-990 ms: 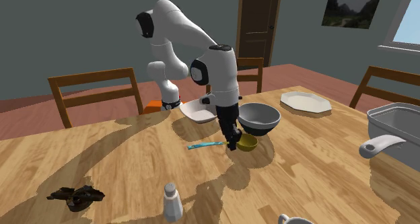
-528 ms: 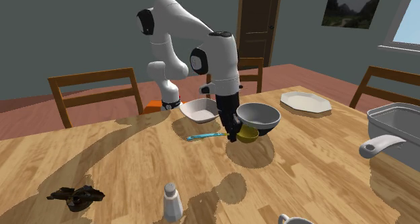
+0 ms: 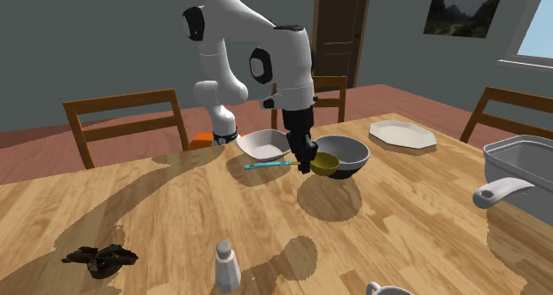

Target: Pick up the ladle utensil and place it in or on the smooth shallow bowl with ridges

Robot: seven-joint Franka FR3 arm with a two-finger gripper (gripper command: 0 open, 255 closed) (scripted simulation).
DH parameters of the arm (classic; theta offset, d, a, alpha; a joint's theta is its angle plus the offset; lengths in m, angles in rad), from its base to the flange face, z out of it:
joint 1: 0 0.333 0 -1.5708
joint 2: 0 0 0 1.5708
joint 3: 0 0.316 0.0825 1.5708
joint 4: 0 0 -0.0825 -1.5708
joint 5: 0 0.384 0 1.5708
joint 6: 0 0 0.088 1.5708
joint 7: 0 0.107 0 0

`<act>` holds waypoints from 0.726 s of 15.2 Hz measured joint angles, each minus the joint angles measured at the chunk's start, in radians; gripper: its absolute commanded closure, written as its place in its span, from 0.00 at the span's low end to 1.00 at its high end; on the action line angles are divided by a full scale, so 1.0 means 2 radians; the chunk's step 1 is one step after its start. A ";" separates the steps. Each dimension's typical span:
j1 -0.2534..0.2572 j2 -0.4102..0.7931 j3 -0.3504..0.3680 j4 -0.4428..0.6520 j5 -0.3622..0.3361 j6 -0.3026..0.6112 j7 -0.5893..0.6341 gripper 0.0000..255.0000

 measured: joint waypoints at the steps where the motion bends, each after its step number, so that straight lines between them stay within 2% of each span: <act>1: -0.008 -0.023 0.003 -0.021 0.018 0.003 -0.011 1.00; 3: -0.015 -0.063 0.008 -0.060 0.051 0.012 -0.027 1.00; 6: -0.018 -0.145 0.004 -0.128 0.120 0.015 -0.068 1.00; 11: 0.016 -0.268 -0.027 -0.226 0.210 0.003 -0.120 1.00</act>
